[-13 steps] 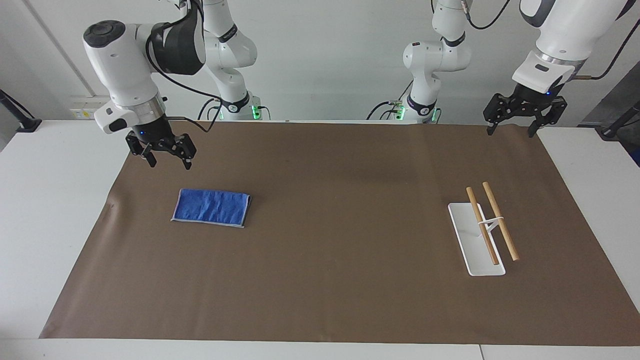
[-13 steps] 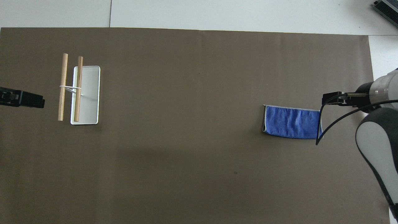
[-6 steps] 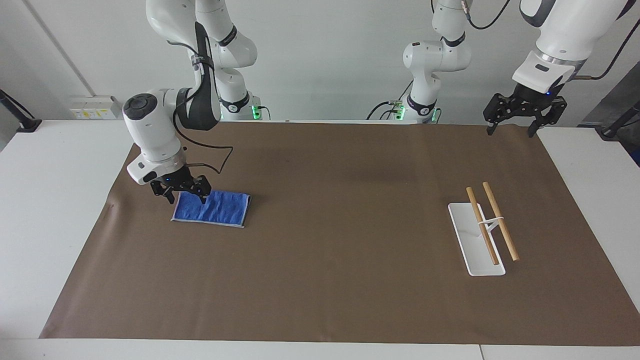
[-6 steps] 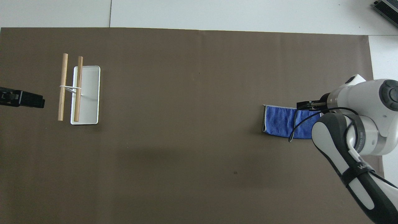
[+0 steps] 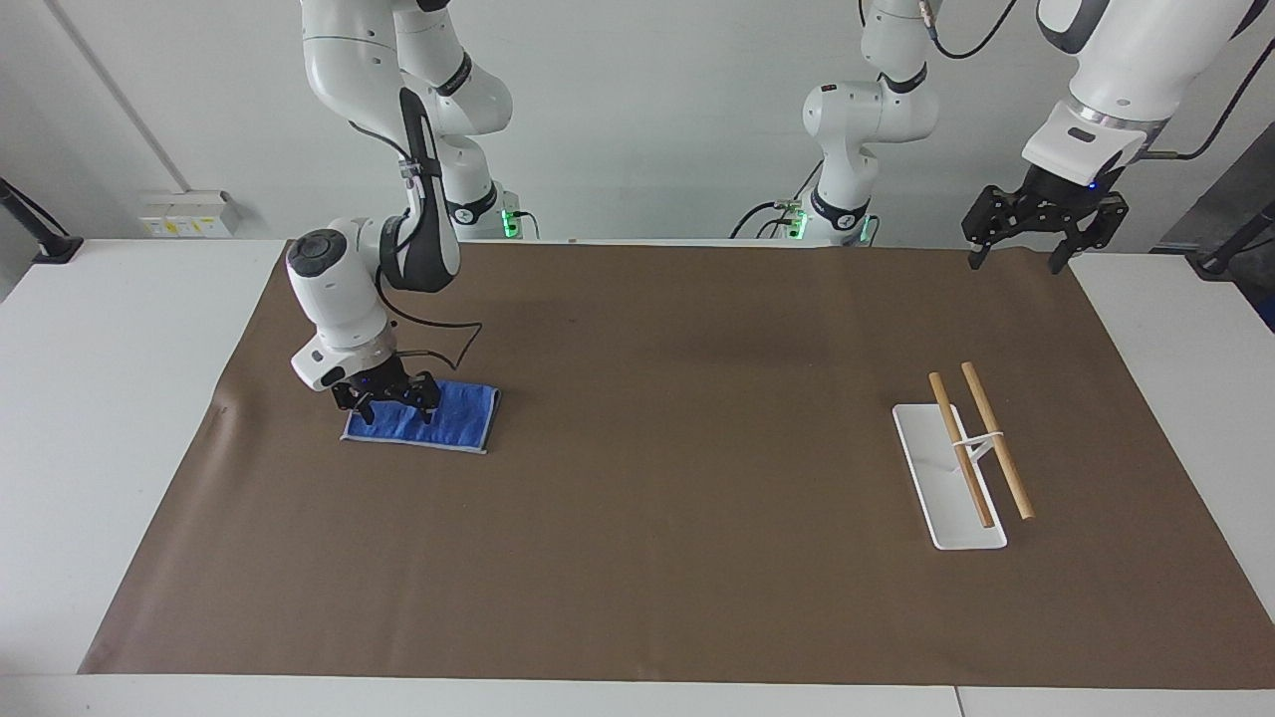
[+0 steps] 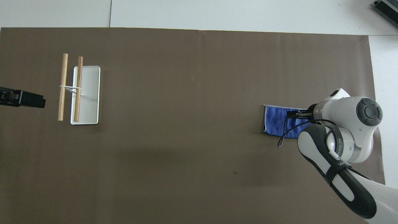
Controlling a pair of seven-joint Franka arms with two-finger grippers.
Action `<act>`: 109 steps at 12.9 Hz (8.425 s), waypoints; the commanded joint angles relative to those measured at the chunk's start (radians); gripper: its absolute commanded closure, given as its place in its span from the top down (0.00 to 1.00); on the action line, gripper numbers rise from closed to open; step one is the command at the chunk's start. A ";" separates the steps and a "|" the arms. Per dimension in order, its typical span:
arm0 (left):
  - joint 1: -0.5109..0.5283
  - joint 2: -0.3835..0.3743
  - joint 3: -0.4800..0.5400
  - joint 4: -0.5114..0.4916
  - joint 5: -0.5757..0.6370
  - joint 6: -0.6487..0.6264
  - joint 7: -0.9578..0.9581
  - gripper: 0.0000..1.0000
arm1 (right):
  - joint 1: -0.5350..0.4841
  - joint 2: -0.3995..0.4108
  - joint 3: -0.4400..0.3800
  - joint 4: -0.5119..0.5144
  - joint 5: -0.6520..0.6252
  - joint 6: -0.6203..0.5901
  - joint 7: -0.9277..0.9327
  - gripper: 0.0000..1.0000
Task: Right arm passes towel to left arm to hang
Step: 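Lower the right gripper onto the blue towel and grasp its edge, then lift the towel with the right gripper while the left gripper approaches, then close the left gripper on the towel held by the right gripper, then open the right gripper and withdraw it while the left gripper holds, then drape the towel over the wooden dowels with the left gripper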
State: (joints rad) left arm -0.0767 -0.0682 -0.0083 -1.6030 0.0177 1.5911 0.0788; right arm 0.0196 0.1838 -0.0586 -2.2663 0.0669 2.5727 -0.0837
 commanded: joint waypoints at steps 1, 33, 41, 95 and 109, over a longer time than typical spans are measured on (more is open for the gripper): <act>-0.003 -0.024 0.010 -0.026 -0.013 0.006 -0.007 1.00 | -0.004 0.000 0.008 -0.027 0.041 0.035 -0.037 1.00; -0.018 -0.031 0.002 -0.028 -0.013 -0.010 0.007 1.00 | 0.037 -0.107 0.255 0.375 1.235 -0.430 -0.134 0.00; -0.089 -0.090 -0.006 -0.161 -0.181 0.076 -0.451 1.00 | 0.169 -0.124 0.338 0.373 1.704 -0.281 -0.192 0.00; -0.014 -0.030 -0.025 -0.397 -0.370 0.702 -1.396 0.00 | -0.030 -0.113 0.329 0.437 0.013 -0.408 0.236 1.00; 0.255 0.116 -0.025 -0.396 -0.826 0.854 -1.551 0.00 | -0.021 -0.191 0.002 0.766 -0.073 -1.024 0.173 1.00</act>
State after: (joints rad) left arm 0.1537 0.0485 -0.0225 -1.9859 -0.7661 2.4382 -1.4597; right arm -0.0058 -0.0131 -0.0270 -1.5589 0.0000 1.6191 0.1469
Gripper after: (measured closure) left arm 0.978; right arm 0.000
